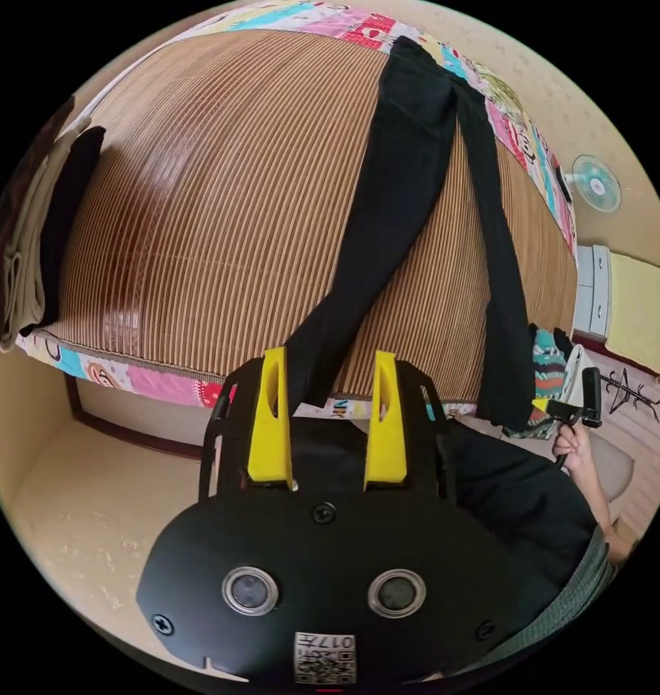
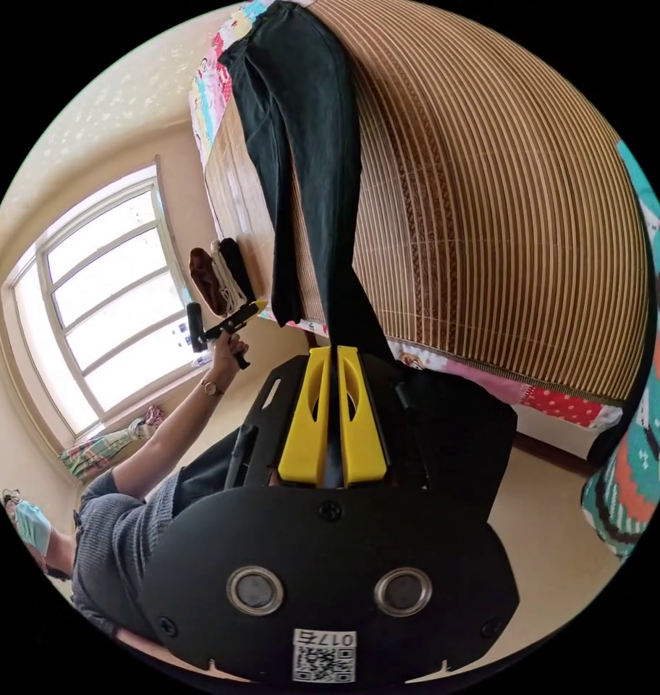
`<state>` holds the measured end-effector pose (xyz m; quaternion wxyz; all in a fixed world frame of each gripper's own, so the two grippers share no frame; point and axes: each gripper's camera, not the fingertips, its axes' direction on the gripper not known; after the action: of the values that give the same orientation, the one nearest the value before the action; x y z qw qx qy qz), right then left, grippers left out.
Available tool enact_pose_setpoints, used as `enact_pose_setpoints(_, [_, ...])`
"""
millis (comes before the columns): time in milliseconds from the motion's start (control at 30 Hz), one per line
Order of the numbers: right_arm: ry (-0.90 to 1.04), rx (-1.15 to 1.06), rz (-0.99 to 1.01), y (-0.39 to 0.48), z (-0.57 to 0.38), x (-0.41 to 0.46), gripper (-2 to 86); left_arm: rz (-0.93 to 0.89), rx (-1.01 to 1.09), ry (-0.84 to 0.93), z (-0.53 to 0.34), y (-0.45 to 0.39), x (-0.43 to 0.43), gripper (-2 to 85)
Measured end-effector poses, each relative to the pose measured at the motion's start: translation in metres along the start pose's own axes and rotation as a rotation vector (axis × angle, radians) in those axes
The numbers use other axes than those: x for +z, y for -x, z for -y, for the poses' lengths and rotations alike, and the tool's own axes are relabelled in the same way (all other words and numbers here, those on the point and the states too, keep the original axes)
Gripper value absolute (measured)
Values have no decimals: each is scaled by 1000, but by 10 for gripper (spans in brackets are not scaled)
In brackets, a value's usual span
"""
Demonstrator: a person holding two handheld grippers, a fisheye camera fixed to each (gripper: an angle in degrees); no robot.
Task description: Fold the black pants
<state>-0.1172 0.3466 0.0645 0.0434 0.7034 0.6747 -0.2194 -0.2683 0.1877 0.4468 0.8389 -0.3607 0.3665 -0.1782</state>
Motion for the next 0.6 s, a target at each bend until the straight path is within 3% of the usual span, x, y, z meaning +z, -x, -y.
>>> enact_pose_setpoints(67, [21,15,55,-9,-2,-5,18,16,14,88,1,2,20,157])
enact_pose_setpoints(167, [54,12,84,-12,-3,-6,18,91,40,239,3,-2,45,43])
enact_pose_setpoints(267, [94,-9,77,-9,-6,-10,18,-198,155,320,-5,-9,32,-3])
enact_pose_setpoints(333, [104,-29,57,-6,-9,-14,18,-442,275,219,-27,-10,-8,-7])
enact_pose_setpoints(400, [115,-56,42,-3,-12,-18,18,-561,333,121,-46,-2,-33,-8])
enact_pose_setpoints(500, [163,-116,0,1,-15,-16,18,-787,310,14,-66,26,-36,-8])
enact_pose_setpoints(567, [194,-114,-73,-1,-15,-11,20,-663,164,63,-71,45,-13,-6])
enact_pose_setpoints(600, [199,-108,-86,-2,-15,-10,20,-516,21,124,-76,58,6,-4])
